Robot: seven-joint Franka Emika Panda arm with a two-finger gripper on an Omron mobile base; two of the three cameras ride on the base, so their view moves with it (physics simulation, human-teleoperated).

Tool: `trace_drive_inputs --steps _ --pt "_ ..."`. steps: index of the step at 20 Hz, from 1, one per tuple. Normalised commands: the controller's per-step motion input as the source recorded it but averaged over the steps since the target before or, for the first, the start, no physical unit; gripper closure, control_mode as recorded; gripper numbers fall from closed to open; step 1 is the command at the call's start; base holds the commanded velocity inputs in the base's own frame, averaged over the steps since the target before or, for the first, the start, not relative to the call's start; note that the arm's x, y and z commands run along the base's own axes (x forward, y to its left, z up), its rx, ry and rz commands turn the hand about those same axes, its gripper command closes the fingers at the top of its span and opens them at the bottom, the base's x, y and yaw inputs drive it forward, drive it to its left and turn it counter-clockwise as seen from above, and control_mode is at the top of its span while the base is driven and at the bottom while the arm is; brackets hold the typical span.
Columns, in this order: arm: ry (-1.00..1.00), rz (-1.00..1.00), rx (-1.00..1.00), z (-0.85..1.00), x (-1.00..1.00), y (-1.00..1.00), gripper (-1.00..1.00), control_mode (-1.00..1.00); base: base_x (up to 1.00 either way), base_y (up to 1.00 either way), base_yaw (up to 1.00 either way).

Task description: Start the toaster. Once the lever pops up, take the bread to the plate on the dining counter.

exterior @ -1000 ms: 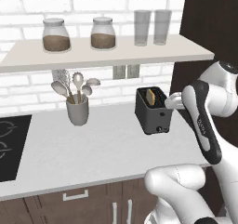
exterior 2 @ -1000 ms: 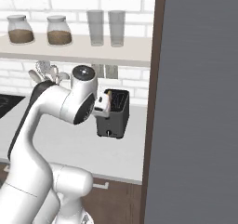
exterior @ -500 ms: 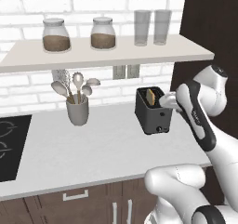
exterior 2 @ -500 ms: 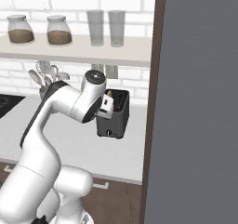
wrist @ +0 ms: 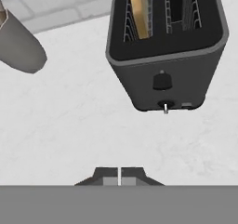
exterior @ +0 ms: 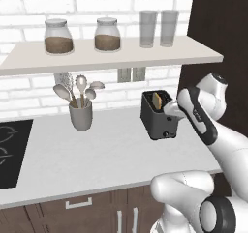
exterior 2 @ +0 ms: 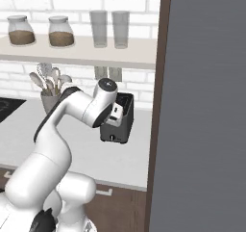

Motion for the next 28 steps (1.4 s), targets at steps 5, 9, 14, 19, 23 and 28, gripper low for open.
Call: trace_drive_inputs --steps 5,9,14,19,23,28 --pt "0.0 0.0 0.0 -0.15 0.31 -0.07 1.0 -1.0 0.0 0.0 0.0" --pt "0.0 0.0 0.0 -0.02 0.3 0.0 1.0 -1.0 0.0 0.0 0.0" --pt "0.0 0.0 0.0 -0.23 0.28 0.0 1.0 -1.0 0.0 0.0 0.0" --pt "0.0 0.0 -0.01 -0.27 0.13 0.0 1.0 -1.0 0.0 0.0 0.0" --pt "-0.01 0.0 -0.04 -0.26 0.19 0.0 1.0 -1.0 0.0 0.0 0.0" --pt "0.0 0.01 -0.04 -0.05 0.2 -0.04 1.0 -1.0 0.0 0.0 0.0"
